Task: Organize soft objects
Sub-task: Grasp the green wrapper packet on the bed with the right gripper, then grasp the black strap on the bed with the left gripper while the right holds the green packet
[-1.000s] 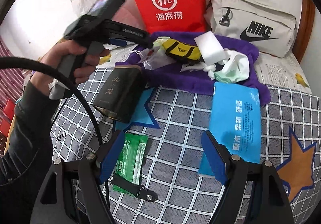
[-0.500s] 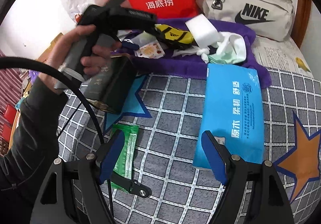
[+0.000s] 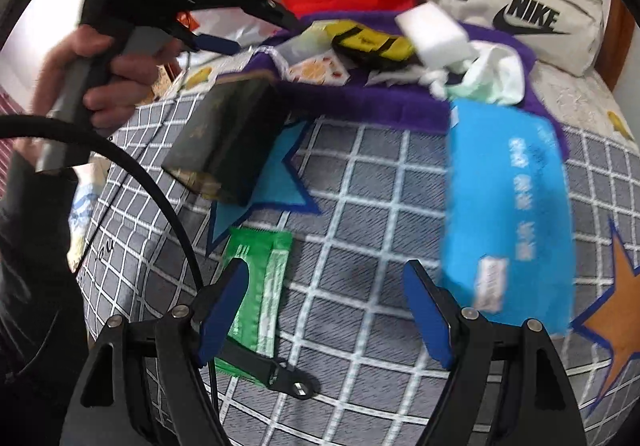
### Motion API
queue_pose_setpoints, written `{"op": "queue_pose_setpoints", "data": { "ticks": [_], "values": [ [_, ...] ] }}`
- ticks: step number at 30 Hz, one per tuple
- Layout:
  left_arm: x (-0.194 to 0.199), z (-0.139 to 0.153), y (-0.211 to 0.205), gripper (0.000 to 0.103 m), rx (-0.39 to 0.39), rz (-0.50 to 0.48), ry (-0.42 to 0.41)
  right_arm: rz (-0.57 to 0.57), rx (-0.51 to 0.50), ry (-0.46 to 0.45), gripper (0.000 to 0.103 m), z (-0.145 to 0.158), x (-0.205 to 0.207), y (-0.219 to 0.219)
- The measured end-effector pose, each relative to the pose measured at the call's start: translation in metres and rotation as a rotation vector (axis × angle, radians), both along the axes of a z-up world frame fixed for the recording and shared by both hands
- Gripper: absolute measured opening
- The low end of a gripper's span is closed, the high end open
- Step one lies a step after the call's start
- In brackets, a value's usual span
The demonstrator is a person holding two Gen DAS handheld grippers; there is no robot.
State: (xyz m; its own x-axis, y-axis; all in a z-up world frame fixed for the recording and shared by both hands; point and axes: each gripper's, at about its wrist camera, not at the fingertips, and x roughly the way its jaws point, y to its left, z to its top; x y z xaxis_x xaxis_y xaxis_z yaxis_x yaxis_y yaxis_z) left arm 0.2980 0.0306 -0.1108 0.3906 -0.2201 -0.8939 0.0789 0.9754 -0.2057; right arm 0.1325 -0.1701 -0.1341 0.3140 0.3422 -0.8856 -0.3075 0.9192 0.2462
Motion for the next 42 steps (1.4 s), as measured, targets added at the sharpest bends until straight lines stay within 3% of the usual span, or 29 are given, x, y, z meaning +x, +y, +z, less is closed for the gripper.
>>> {"op": "queue_pose_setpoints", "data": {
  "ticks": [4, 12, 16, 17, 20, 23, 25, 29, 33, 39, 42],
  "values": [
    [-0.028, 0.004, 0.014, 0.084, 0.055, 0.004, -0.022, 0.009, 0.004, 0.028, 0.078, -0.015, -0.014, 0.013],
    [-0.081, 0.013, 0.042, 0.084, 0.062, -0.012, -0.059, 0.02, -0.016, 0.072, 0.078, -0.04, -0.032, 0.058],
    [-0.104, 0.018, 0.058, 0.084, 0.08, -0.002, -0.095, 0.018, -0.106, 0.012, 0.077, -0.048, -0.041, 0.08],
    [-0.11, 0.019, 0.061, 0.084, 0.084, -0.001, -0.102, 0.018, -0.13, -0.002, 0.071, -0.05, -0.042, 0.083],
    [-0.123, 0.017, 0.073, 0.084, 0.092, 0.012, -0.113, 0.019, -0.209, -0.051, 0.04, -0.051, -0.048, 0.092],
    [-0.131, 0.012, 0.082, 0.084, 0.087, 0.025, -0.116, 0.018, -0.165, -0.041, 0.026, -0.047, -0.043, 0.092],
    [-0.137, 0.006, 0.088, 0.084, 0.071, 0.034, -0.108, 0.027, -0.125, -0.041, 0.023, -0.045, -0.039, 0.091],
    [-0.144, -0.004, 0.099, 0.084, 0.063, 0.067, -0.092, 0.032, -0.02, -0.026, 0.023, -0.037, -0.036, 0.081],
    [-0.151, -0.011, 0.106, 0.084, 0.04, 0.096, -0.089, 0.073, 0.084, -0.067, 0.023, -0.023, -0.039, 0.085],
    [-0.165, -0.024, 0.104, 0.084, 0.091, 0.103, -0.086, 0.113, 0.224, -0.198, 0.023, 0.006, -0.046, 0.088],
    [-0.17, -0.031, 0.108, 0.084, 0.078, 0.114, -0.069, 0.14, 0.268, -0.252, 0.023, 0.016, -0.046, 0.089]
  ]
}}
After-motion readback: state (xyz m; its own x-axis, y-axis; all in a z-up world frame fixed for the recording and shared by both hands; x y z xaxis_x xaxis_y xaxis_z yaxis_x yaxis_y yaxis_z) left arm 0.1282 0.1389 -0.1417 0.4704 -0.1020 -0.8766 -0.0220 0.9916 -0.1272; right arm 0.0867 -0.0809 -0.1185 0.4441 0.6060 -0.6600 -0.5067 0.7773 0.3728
